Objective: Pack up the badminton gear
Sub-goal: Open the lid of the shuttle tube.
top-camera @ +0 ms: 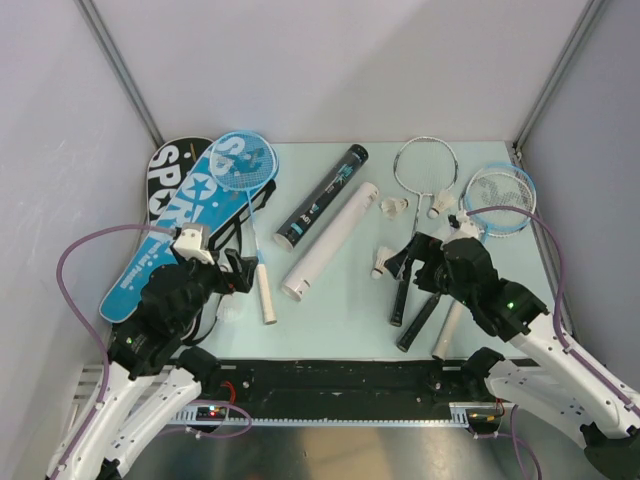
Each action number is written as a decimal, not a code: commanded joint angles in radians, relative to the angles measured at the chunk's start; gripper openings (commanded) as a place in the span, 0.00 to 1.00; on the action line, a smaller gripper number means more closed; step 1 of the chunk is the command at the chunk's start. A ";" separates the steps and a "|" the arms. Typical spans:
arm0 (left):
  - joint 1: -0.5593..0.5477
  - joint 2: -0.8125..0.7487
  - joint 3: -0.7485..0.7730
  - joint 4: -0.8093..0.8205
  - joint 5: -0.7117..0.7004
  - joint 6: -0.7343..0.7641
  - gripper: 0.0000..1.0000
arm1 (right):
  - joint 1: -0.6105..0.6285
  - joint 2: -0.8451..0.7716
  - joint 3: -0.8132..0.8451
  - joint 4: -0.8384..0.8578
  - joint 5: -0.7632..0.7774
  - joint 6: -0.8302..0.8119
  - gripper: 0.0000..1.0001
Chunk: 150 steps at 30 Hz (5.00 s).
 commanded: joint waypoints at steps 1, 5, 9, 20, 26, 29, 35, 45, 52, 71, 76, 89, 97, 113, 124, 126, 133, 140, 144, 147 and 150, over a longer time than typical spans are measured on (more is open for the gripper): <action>-0.004 -0.015 0.024 0.005 -0.026 0.025 1.00 | 0.007 -0.014 0.047 0.033 0.025 0.000 0.99; -0.003 -0.028 0.023 0.005 -0.048 0.025 1.00 | 0.009 -0.028 0.047 0.076 0.023 -0.024 0.99; -0.004 -0.045 0.022 0.005 -0.078 0.023 1.00 | 0.007 -0.029 0.046 0.198 -0.016 -0.156 0.99; -0.004 -0.122 0.020 0.005 -0.179 0.014 1.00 | 0.020 0.218 0.047 0.561 -0.435 -1.092 0.93; -0.004 -0.151 0.017 0.004 -0.194 0.010 0.99 | 0.041 0.443 0.090 0.542 -0.544 -1.628 0.89; -0.004 -0.159 0.015 0.004 -0.202 0.010 0.99 | 0.029 0.571 0.121 0.560 -0.557 -1.755 0.89; -0.004 -0.160 0.018 0.005 -0.200 0.013 0.99 | 0.026 0.809 0.236 0.475 -0.570 -1.955 0.89; -0.004 -0.164 0.018 0.004 -0.189 0.014 0.98 | 0.036 1.015 0.363 0.422 -0.468 -2.195 0.90; -0.004 -0.158 0.015 0.006 -0.187 0.024 0.98 | 0.056 1.119 0.397 0.446 -0.408 -2.315 0.92; 0.008 -0.168 0.014 0.006 -0.225 0.022 0.98 | 0.141 1.189 0.393 0.522 -0.298 -2.330 0.57; 0.009 -0.155 0.020 0.001 -0.261 -0.026 0.98 | 0.150 1.076 0.366 0.589 -0.344 -2.176 0.50; 0.008 -0.105 0.246 -0.098 -0.095 -0.069 0.98 | 0.136 0.775 0.255 0.718 -0.462 -1.726 0.42; 0.008 0.013 0.410 -0.237 0.018 0.009 0.98 | 0.175 0.600 0.213 0.786 -0.374 -1.103 0.40; 0.007 0.288 0.710 -0.253 0.531 0.162 0.88 | 0.214 0.480 0.195 0.562 -0.376 -0.602 0.40; 0.008 0.559 0.972 -0.254 0.654 0.119 0.73 | 0.231 0.487 0.196 0.528 -0.423 -0.575 0.39; 0.008 0.591 0.987 -0.254 0.660 0.120 0.73 | 0.233 0.495 0.196 0.519 -0.431 -0.581 0.40; 0.008 0.694 0.980 -0.254 0.692 0.128 0.71 | 0.239 0.525 0.196 0.524 -0.495 -0.570 0.40; 0.007 0.774 0.940 -0.253 0.717 0.144 0.65 | 0.260 0.578 0.209 0.535 -0.527 -0.571 0.39; 0.009 0.763 0.873 -0.254 0.710 0.146 0.54 | 0.271 0.579 0.211 0.521 -0.516 -0.575 0.39; 0.008 0.735 0.833 -0.254 0.708 0.132 0.44 | 0.278 0.574 0.211 0.509 -0.508 -0.583 0.39; 0.008 0.713 0.811 -0.261 0.694 0.114 0.25 | 0.281 0.568 0.211 0.498 -0.496 -0.596 0.40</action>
